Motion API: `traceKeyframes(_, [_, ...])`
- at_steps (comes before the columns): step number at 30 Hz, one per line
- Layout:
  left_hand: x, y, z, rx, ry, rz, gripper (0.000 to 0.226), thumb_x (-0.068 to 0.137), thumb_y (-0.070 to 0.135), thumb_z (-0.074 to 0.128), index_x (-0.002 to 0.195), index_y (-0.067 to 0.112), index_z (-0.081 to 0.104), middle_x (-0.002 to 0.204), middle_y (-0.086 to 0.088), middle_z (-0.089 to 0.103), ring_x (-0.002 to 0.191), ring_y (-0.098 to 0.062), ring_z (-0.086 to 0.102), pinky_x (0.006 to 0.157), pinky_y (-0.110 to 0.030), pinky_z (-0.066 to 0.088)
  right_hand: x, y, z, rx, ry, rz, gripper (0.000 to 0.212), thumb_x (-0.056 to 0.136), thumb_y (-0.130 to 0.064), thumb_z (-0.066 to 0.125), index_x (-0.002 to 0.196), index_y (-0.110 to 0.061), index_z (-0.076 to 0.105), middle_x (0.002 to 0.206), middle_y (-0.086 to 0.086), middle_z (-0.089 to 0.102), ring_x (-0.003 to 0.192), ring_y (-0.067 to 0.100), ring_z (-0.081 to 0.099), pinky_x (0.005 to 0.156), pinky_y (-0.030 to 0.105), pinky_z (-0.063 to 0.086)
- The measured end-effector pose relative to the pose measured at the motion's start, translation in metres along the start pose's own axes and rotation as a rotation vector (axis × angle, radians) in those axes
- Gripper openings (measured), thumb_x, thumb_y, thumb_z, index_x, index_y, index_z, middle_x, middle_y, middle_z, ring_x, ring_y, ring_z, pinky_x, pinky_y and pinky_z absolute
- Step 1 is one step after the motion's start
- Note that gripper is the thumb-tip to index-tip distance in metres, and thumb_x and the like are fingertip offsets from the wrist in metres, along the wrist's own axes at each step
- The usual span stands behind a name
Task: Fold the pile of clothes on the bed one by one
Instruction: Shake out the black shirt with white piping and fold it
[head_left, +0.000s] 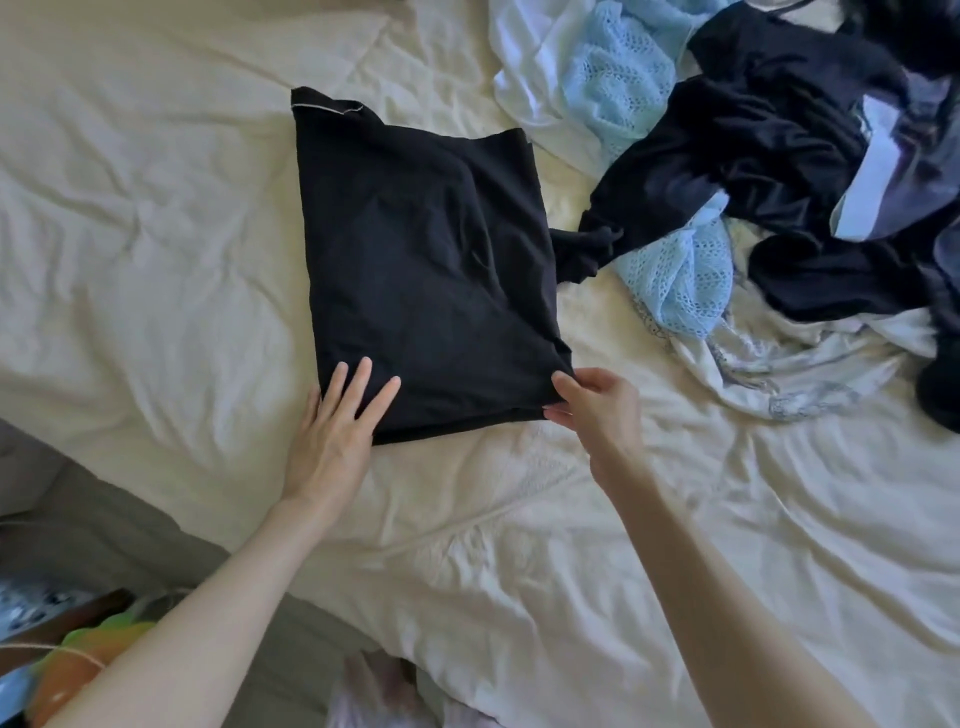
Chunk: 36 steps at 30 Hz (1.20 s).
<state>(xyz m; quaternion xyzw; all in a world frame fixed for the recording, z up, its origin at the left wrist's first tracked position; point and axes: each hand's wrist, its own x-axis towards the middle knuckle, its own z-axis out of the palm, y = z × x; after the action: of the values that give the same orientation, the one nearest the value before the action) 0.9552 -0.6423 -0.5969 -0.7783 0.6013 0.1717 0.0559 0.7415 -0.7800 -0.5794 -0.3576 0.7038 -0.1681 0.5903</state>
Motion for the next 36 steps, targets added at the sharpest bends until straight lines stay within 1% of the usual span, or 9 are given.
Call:
traceKeyframes(2, [-0.003,-0.005,0.000,0.042,0.058,0.022,0.083,0.073,-0.025,0.054,0.145,0.013,0.035,0.153,-0.018,0.026,0.141,-0.038,0.022,0.109,-0.053,0.033,0.002,0.004,0.001,-0.015,0.020,-0.007,0.007,0.090,-0.010,0.060,0.090,-0.006,0.066,0.088,0.006,0.068,0.072,0.013,0.068,0.063,0.022,0.056])
traceKeyframes(5, [-0.009,-0.007,0.003,0.073,0.096,0.045,0.084,0.066,-0.025,0.061,0.141,0.006,0.041,0.147,-0.023,0.034,0.136,-0.042,0.032,0.104,-0.054,0.039,0.011,0.011,0.001,-0.109,0.073,0.002,0.013,0.087,-0.012,0.062,0.074,-0.014,0.065,0.076,0.001,0.064,0.074,0.016,0.060,0.065,0.026,0.049])
traceKeyframes(9, [-0.018,-0.009,0.011,0.082,0.003,0.077,0.076,0.079,0.011,0.074,0.144,0.005,0.035,0.149,-0.023,0.030,0.138,-0.041,0.029,0.105,-0.054,0.037,0.023,0.019,0.000,-0.069,0.023,0.206,0.015,0.087,-0.014,0.065,0.076,-0.007,0.060,0.081,0.008,0.059,0.076,0.021,0.056,0.080,0.036,0.054])
traceKeyframes(13, [-0.010,-0.017,0.018,0.177,-0.056,0.066,0.085,0.089,0.007,0.062,0.150,0.015,0.004,0.157,-0.016,0.002,0.145,-0.033,0.004,0.117,-0.041,0.012,0.029,0.016,-0.001,0.121,-0.179,0.330,0.011,0.088,-0.010,0.064,0.095,-0.003,0.059,0.102,0.010,0.064,0.094,0.025,0.065,0.079,0.036,0.057])
traceKeyframes(16, [-0.001,-0.016,0.019,0.234,-0.116,0.066,0.085,0.092,-0.009,0.043,0.148,0.019,-0.016,0.157,-0.013,-0.016,0.145,-0.028,-0.012,0.117,-0.032,-0.003,0.030,0.018,0.001,0.150,-0.140,0.314,0.008,0.088,0.000,0.061,0.095,-0.001,0.057,0.099,0.012,0.063,0.092,0.025,0.064,0.076,0.034,0.057])
traceKeyframes(21, [0.004,-0.006,0.003,0.122,-0.192,0.054,0.078,0.091,-0.013,0.039,0.152,0.019,0.002,0.160,-0.008,-0.001,0.147,-0.022,0.005,0.113,-0.025,0.021,0.018,0.024,0.000,0.107,-0.047,0.246,0.008,0.087,0.004,0.060,0.088,-0.004,0.062,0.093,0.010,0.064,0.087,0.023,0.066,0.071,0.029,0.057])
traceKeyframes(27, [-0.040,0.006,-0.025,-0.396,-0.420,-0.120,0.056,0.093,0.002,0.044,0.144,0.025,0.038,0.150,-0.003,0.036,0.134,-0.020,0.040,0.105,-0.030,0.037,-0.042,0.039,-0.037,0.060,-0.017,0.302,0.013,0.088,0.005,0.058,0.083,-0.006,0.062,0.089,0.013,0.064,0.080,0.024,0.066,0.062,0.026,0.056])
traceKeyframes(32, [-0.102,0.012,-0.027,-0.655,-0.752,-0.201,0.022,0.088,0.009,0.053,0.100,0.028,0.050,0.110,0.011,0.066,0.084,-0.012,0.064,0.068,-0.022,0.049,-0.103,0.073,-0.082,-0.115,-0.061,0.396,0.007,0.086,0.001,0.062,0.081,-0.004,0.065,0.082,0.010,0.063,0.074,0.021,0.063,0.061,0.026,0.053])
traceKeyframes(36, [-0.123,0.017,-0.034,-0.726,-0.890,-0.185,0.019,0.080,0.007,0.057,0.082,0.025,0.060,0.081,0.011,0.067,0.070,-0.005,0.061,0.059,-0.014,0.042,-0.128,0.085,-0.101,-0.200,-0.068,0.455,0.003,0.085,-0.002,0.063,0.083,-0.004,0.063,0.078,0.009,0.059,0.068,0.020,0.060,0.059,0.026,0.050])
